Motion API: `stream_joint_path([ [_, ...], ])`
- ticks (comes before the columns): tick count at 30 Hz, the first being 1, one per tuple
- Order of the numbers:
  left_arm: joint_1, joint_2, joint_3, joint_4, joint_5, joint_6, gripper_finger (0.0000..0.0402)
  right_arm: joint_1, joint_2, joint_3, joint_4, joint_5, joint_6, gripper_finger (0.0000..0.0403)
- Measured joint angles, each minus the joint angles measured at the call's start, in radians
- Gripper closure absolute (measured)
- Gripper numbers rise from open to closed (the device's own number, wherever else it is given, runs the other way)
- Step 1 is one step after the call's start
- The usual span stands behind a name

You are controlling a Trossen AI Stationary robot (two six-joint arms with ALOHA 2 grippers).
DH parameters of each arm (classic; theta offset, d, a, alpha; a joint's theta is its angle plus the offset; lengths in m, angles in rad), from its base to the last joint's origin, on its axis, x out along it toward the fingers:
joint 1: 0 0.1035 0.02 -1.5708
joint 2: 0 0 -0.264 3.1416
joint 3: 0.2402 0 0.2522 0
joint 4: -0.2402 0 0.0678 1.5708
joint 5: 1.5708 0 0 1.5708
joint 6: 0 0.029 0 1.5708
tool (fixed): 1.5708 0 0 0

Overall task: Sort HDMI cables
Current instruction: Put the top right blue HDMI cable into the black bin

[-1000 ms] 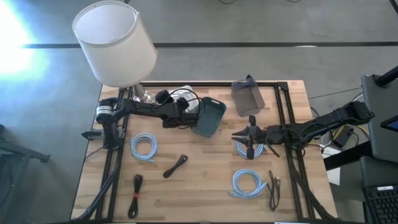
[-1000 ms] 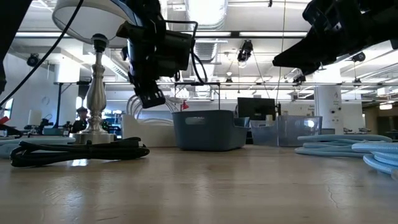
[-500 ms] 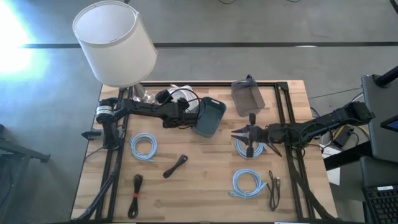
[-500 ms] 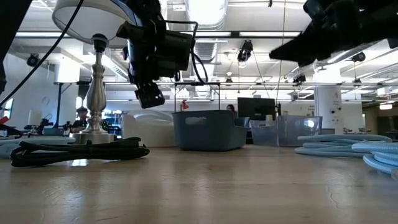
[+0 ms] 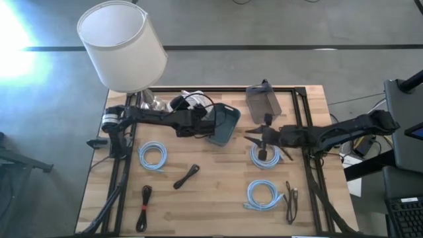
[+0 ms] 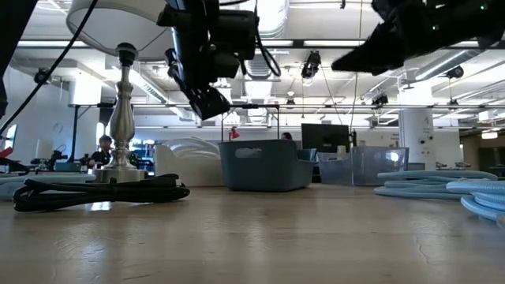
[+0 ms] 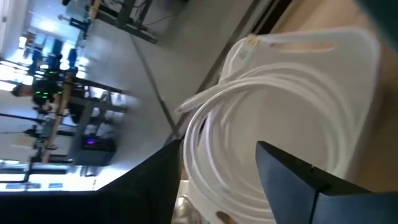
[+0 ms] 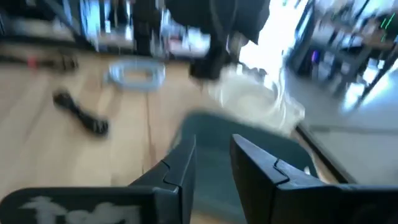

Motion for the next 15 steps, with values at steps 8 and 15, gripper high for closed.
stream_joint_path([
  [8,-0.035,0.0,0.003,0.023,0.081,0.002,0.0193,-0.004,0.002,0.151,-0.367,0.057,0.161,0.0268],
  [15,-0.081,0.0,0.003,0.027,0.094,-0.001,0.02,-0.004,0.002,0.21,-0.558,0.054,0.396,0.0264],
])
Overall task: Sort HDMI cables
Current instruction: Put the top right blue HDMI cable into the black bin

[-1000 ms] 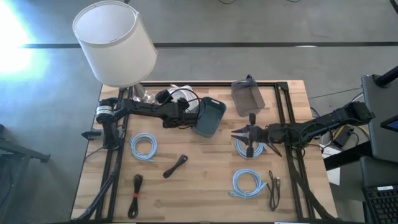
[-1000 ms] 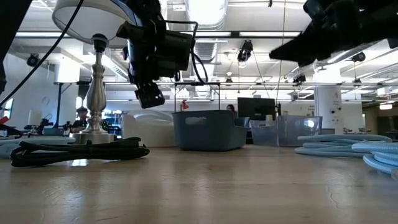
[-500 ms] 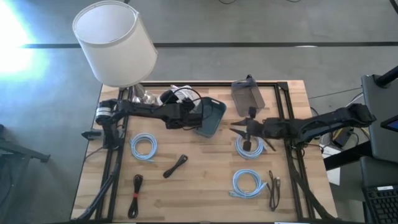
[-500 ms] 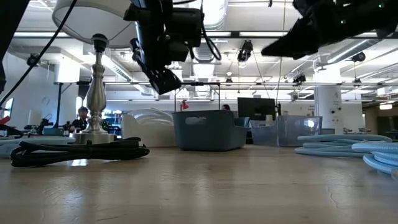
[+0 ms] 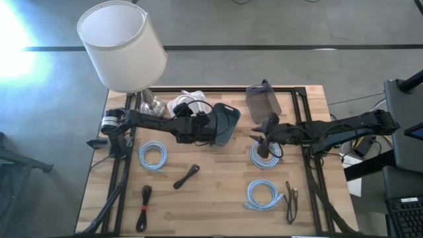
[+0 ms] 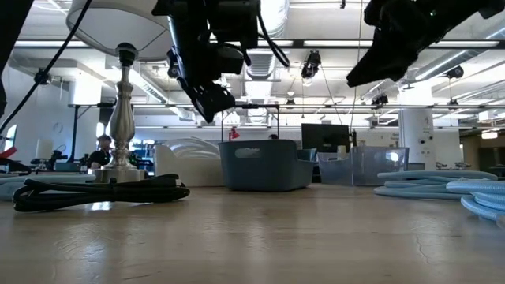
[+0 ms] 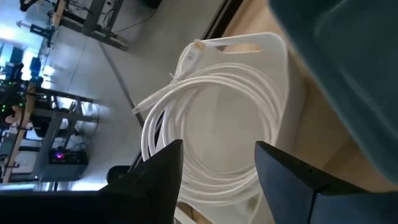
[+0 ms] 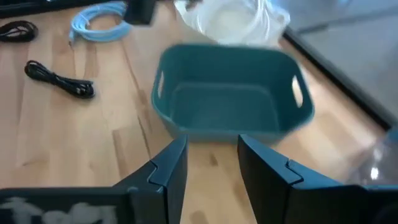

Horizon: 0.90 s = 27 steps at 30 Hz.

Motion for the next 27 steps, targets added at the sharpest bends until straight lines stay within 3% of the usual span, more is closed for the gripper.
stream_joint_path([
  [8,-0.079,0.0,0.0,0.029,0.007,-0.073,0.0214,0.0,0.0,-0.006,-0.134,0.023,0.218,0.0264],
  [12,-0.127,0.0,0.0,0.122,0.009,-0.07,0.0222,0.0,0.0,-0.008,-0.221,0.023,0.314,0.0264],
  [19,-0.185,0.0,0.0,0.35,0.09,0.092,0.0227,0.001,0.0,-0.044,-0.29,-0.014,0.481,0.027],
  [27,-0.188,0.0,0.0,0.509,0.089,0.231,0.0227,0.001,0.0,-0.132,-0.287,-0.109,0.621,0.0287],
])
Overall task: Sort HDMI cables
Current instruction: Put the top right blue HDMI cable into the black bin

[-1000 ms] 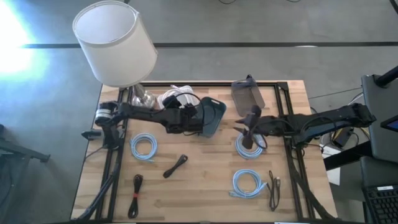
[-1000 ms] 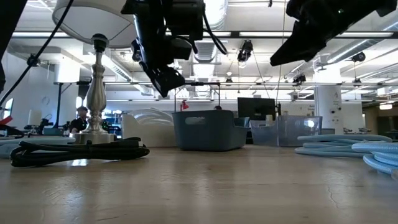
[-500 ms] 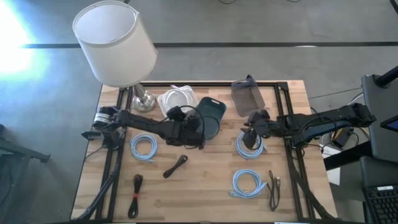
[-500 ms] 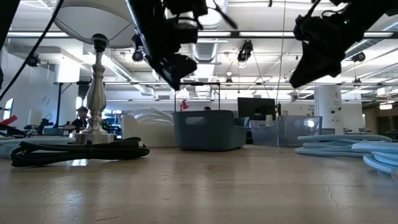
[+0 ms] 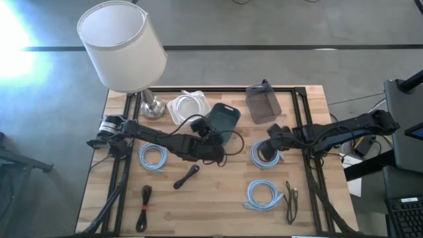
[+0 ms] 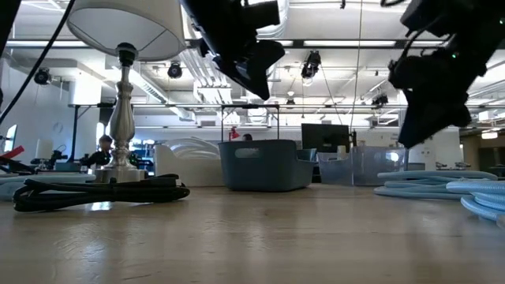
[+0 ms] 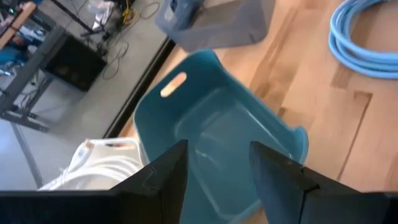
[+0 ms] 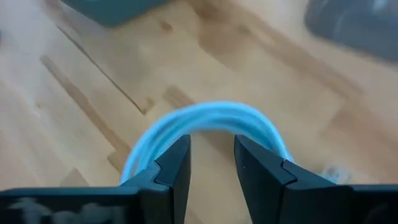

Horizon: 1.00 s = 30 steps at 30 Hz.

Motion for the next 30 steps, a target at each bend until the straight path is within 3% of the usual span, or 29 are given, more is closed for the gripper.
stream_joint_path([
  [5,0.008,0.0,0.0,0.036,-0.001,0.072,0.0227,0.005,0.0,-0.08,0.082,-0.107,0.035,0.0295],
  [11,0.023,0.0,0.0,0.052,-0.001,0.105,0.0227,0.023,0.0,-0.197,0.38,-0.166,0.032,0.0292],
  [30,0.055,0.0,0.0,0.083,-0.001,0.121,0.0227,0.022,0.033,-0.279,0.632,-0.11,0.071,0.0284],
])
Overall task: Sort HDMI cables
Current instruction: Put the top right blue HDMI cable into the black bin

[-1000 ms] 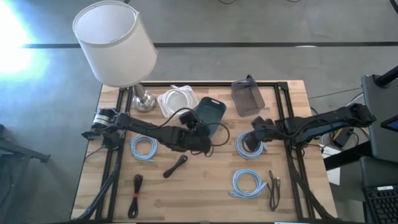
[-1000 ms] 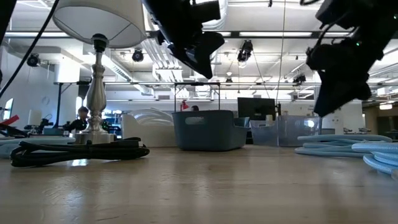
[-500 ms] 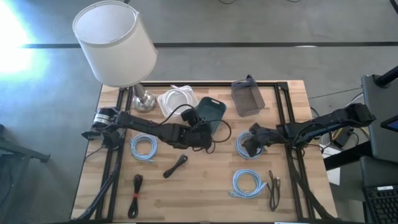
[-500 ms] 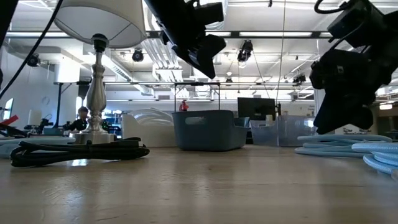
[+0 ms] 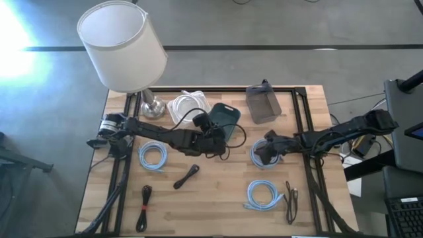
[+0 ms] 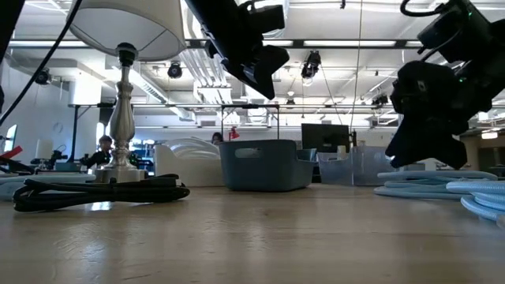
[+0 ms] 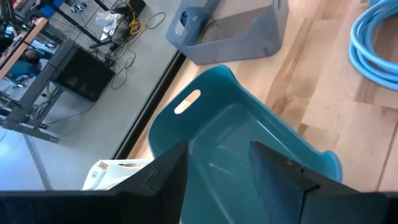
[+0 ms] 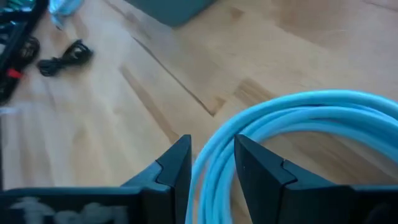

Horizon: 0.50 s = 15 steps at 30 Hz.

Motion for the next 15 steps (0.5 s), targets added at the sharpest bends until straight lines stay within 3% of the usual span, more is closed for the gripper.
stream_joint_path([
  [6,0.0,0.0,0.0,0.002,0.0,0.0,0.0227,0.0,0.107,0.028,-0.005,-0.012,-0.028,0.0282],
  [11,0.0,0.0,0.0,0.004,0.0,-0.002,0.0227,0.0,0.217,0.09,-0.005,-0.121,-0.016,0.0282],
  [15,-0.001,0.0,0.0,0.007,0.0,-0.002,0.0227,-0.003,0.304,0.163,-0.008,-0.135,-0.059,0.0282],
])
